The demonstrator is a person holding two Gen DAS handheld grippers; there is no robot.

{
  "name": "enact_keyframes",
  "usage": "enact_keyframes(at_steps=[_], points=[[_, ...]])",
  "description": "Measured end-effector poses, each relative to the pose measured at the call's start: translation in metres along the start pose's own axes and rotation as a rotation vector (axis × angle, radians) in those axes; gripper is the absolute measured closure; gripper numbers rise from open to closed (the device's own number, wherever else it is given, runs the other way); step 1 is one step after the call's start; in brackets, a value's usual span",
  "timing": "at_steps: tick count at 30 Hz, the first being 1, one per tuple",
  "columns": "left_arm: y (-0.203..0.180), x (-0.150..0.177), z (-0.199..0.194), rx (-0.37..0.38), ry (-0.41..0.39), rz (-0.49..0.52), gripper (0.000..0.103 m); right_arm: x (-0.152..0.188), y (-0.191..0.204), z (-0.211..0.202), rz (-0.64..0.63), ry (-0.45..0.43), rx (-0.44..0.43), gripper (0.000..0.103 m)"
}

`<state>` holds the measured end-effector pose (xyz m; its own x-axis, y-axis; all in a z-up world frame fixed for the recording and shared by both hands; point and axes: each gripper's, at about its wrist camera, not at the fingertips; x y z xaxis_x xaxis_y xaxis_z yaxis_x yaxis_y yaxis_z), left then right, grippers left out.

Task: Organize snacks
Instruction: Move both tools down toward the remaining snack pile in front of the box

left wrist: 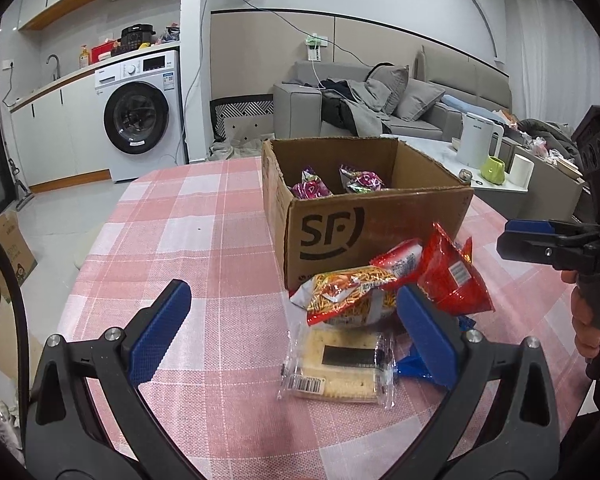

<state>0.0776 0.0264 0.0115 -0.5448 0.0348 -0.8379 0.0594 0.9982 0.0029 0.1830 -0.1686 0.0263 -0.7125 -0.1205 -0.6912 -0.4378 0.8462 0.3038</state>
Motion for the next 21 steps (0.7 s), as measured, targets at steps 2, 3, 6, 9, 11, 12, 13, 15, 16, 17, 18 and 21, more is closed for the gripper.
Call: enact_keyframes(at_steps=[2,3,6,9,11,12,13,15,16,17,18,21], points=[[0.0,0.002,0.003,0.017,0.015,-0.007,0.001,0.001,0.002,0.002,-0.02,0.021,-0.003,0.0],[0.0,0.002,0.004,0.02,0.019,-0.006,0.001,0.001,0.002,0.002,-0.028,0.027,0.0,0.0],[0.002,0.004,0.008,0.006,0.025,-0.002,0.001,0.003,-0.001,0.002,-0.035,0.015,0.02,0.001],[0.003,0.006,0.013,0.012,0.038,-0.011,0.001,0.003,-0.004,0.002,-0.046,0.012,0.017,0.0],[0.002,0.008,0.015,0.012,0.045,-0.007,0.001,0.005,-0.006,0.006,-0.065,0.044,0.024,0.0],[0.002,0.009,0.017,0.011,0.05,-0.004,0.001,0.007,-0.007,0.009,-0.072,0.068,0.033,0.001],[0.001,0.01,0.019,0.012,0.054,-0.002,0.001,0.009,-0.008,0.012,-0.075,0.081,0.04,0.0],[-0.001,0.013,0.023,0.013,0.071,0.005,0.001,0.011,-0.006,0.017,-0.079,0.106,0.044,0.0],[-0.002,0.014,0.025,0.012,0.078,0.011,0.001,0.013,-0.004,0.019,-0.09,0.115,0.039,0.0],[-0.004,0.015,0.028,0.011,0.086,0.017,0.001,0.016,-0.002,0.02,-0.105,0.124,0.035,0.0],[-0.005,0.016,0.031,0.011,0.094,0.023,0.001,0.018,0.001,0.023,-0.121,0.135,0.036,0.0],[-0.009,0.019,0.038,0.015,0.119,0.038,0.001,0.023,0.005,0.028,-0.143,0.152,0.022,0.001]])
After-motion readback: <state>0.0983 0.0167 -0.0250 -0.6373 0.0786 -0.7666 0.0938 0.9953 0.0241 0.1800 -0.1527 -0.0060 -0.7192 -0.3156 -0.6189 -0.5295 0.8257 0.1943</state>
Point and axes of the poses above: each gripper's, at about its wrist camera, not at the fingertips, and z roughly the way its jaws point, y to its left, x to its underside, and after that the axes turned 3 degrees about z, right-handed
